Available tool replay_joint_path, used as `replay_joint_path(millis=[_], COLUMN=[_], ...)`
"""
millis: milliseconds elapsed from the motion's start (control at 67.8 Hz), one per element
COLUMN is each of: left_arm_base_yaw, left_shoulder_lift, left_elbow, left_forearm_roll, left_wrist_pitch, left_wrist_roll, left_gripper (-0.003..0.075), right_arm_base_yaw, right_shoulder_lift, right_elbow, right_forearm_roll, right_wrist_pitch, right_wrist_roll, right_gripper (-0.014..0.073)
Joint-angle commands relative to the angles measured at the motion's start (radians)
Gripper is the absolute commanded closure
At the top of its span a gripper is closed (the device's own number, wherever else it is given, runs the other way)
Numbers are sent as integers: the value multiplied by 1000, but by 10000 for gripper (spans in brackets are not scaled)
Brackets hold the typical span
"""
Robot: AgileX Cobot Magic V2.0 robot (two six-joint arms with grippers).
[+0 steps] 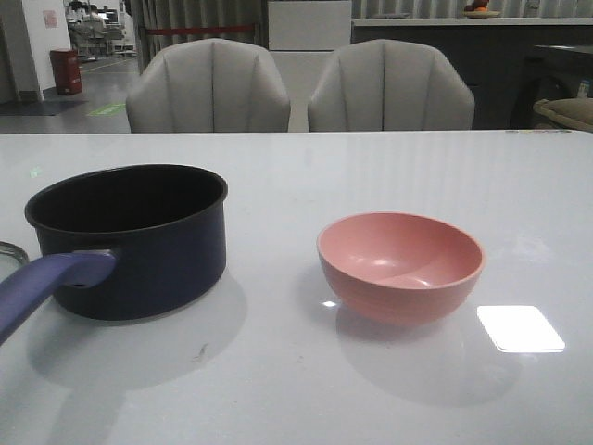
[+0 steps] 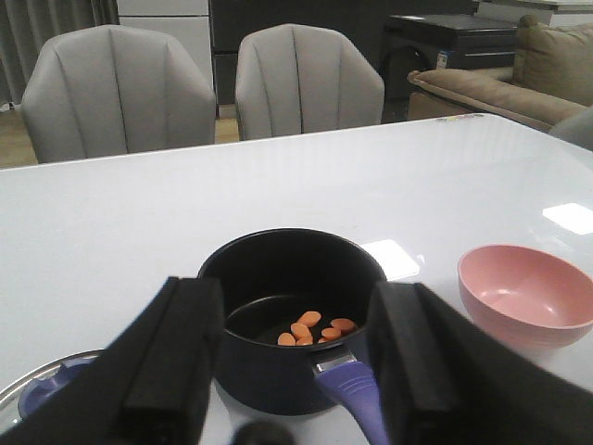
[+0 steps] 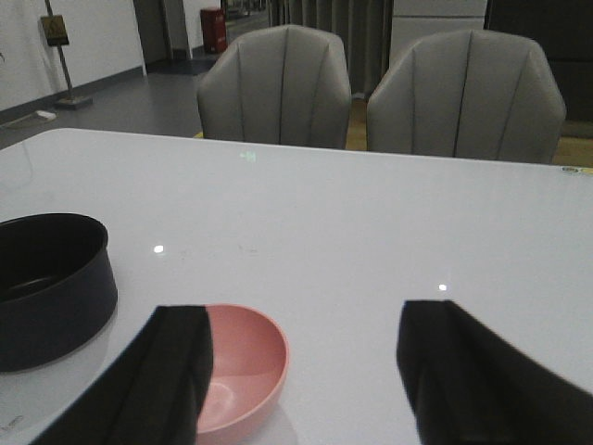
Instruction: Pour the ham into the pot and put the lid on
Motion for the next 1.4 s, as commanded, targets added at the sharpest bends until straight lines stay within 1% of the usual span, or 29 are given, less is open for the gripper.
replay_joint_path(millis=[0, 59, 103, 133, 148, 162, 207, 221, 236, 266, 325, 443, 531, 546, 561, 575, 590, 605, 620, 634, 649, 664, 738, 826, 929, 1092, 1165, 1254, 1387], left_arm_base_yaw=[-7, -7, -7, -7, -7, -7, -7, -7, -7, -7, -7, -7, -7, -7, -7, -7, -7, -7, -7, -7, -7, -7, -3, 18, 59, 200, 289, 364, 401], left_shoulder_lift=[9, 9, 9, 9, 9, 9, 9, 9, 9, 9, 9, 9, 9, 13, 13, 22, 22, 32, 32, 46, 49, 60, 117, 210, 319, 534, 649, 772, 942], left_elbow=[-26, -26, -26, -26, -26, -26, -26, -26, -26, -26, -26, -26, -31, -36, -36, -44, -44, -55, -55, -63, -66, -74, -107, -153, -211, -318, -368, -428, -517], left_forearm_roll=[-11, -11, -11, -11, -11, -11, -11, -11, -11, -11, -11, -11, -13, -18, -18, -20, -20, -20, -20, -20, -20, -20, -20, -16, 1, 5, 3, -3, 3], left_wrist_pitch=[-82, -82, -82, -82, -82, -82, -82, -82, -82, -82, -82, -82, -75, -70, -70, -63, -63, -53, -53, -48, -46, -40, -26, -19, -9, 31, 79, 136, 238], left_wrist_roll=[0, 0, 0, 0, 0, 0, 0, 0, 0, 0, 0, 0, 0, 0, 0, 0, 0, 0, 0, 0, 0, -4, -36, -99, -106, -133, -135, -135, -133], left_gripper=[318, 318, 318, 318, 318, 318, 317, 317, 318, 317, 317, 315, 290, 260, 260, 228, 228, 191, 191, 144, 144, 109, 49, 51, 73, 129, 138, 138, 138], right_arm_base_yaw=[-2, -2, -2, -2, -2, -2, -2, -2, -2, -2, -2, -2, -2, -2, -2, -2, -2, -2, -2, -2, -2, -2, -2, -2, -2, -2, -2, -2, -2], right_shoulder_lift=[-28, -26, -26, -26, -25, -26, -26, -26, -26, -26, -26, -26, -26, -26, -26, -26, -26, -26, -26, -26, -26, -26, -26, -26, -26, -26, -26, -26, -26], right_elbow=[39, 60, 67, 67, 67, 67, 67, 67, 67, 67, 67, 67, 67, 67, 67, 67, 67, 67, 67, 67, 67, 67, 67, 67, 67, 67, 67, 67, 67], right_forearm_roll=[-13, -13, -12, -12, -12, -12, -12, -12, -12, -12, -12, -12, -12, -12, -12, -12, -12, -12, -12, -12, -12, -12, -12, -12, -12, -12, -12, -12, -12], right_wrist_pitch=[-156, -175, -175, -173, -171, -170, -166, -166, -164, -163, -164, -155, -145, -145, -145, -145, -145, -145, -145, -145, -145, -145, -145, -145, -145, -145, -145, -145, -145], right_wrist_roll=[-13, -13, -13, -13, -13, -13, -13, -13, -13, -13, -13, -13, -13, -13, -13, -13, -13, -13, -13, -13, -13, -13, -13, -13, -13, -13, -13, -13, -13], right_gripper=[63, 99, 190, 230, 270, 284, 393, 393, 454, 475, 446, 448, 448, 448, 448, 448, 448, 448, 448, 448, 448, 448, 448, 448, 448, 448, 448, 448, 448])
